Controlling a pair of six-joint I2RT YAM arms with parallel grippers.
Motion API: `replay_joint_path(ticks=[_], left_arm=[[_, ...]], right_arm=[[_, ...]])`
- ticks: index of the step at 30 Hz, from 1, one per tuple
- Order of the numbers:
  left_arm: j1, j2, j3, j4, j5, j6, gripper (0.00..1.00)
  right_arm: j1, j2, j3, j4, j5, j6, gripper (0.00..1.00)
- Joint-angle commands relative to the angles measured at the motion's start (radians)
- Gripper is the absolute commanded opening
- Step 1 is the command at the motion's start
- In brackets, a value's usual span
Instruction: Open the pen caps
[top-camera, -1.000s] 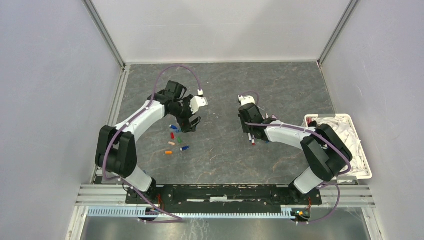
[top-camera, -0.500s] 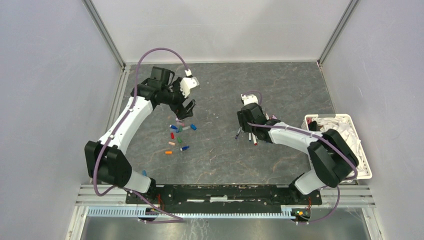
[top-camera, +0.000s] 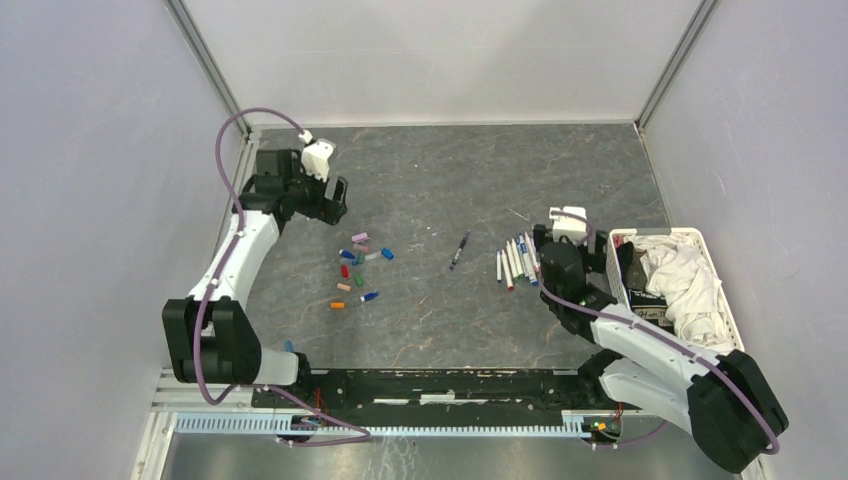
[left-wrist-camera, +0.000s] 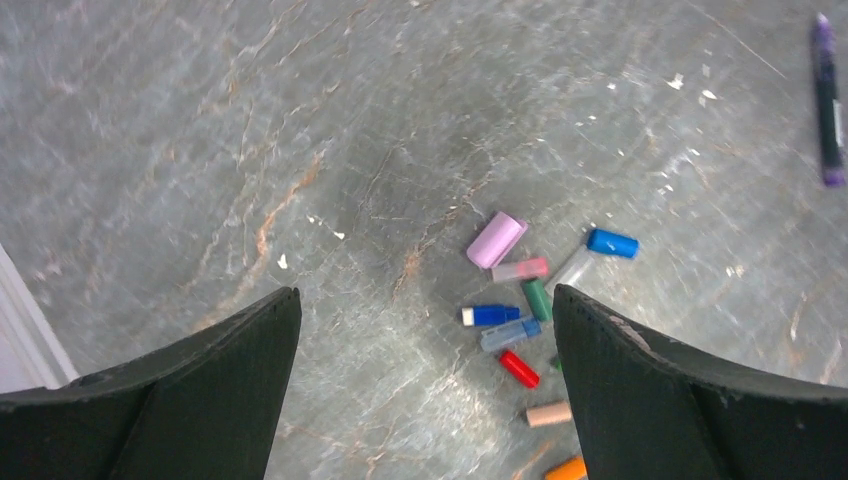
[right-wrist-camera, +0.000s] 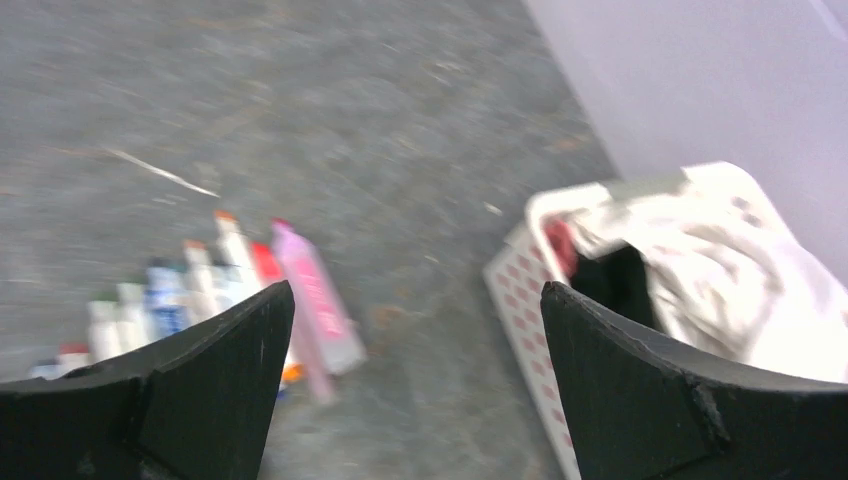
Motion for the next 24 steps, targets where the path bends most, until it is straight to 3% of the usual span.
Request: replay_joint_path(ticks=[1, 6, 13, 20, 24], left_arm=[[0.001, -0.024, -0.174, 0.304, -0.150, -0.198, 1.00], [0.002, -0.003, -0.386, 0.582, -0.150, -0.218, 1.00], [0.003, 0.061, -0.580, 0.961, -0.147, -0.271, 1.00], [0.002, 0.110, -0.700, 1.231, -0.170, -0.287, 1.00], [0.001, 0.103, -0.720, 1.267, -0.193, -0.294, 1.00]], right_arm=[[-0.034, -0.005, -0.178, 0.495, 0.311, -0.285, 0.98], [-0.099, 0.031, -0.389, 0.900, 0.247, -0.387, 0.98], [-0.180, 0.136, -0.461, 0.993, 0.218, -0.291, 0.98], [-0.243, 0.238, -0.513, 1.105, 0.175, -0.256, 0.98], [-0.288, 0.273, -0.512, 1.164, 0.111, -0.258, 0.98]])
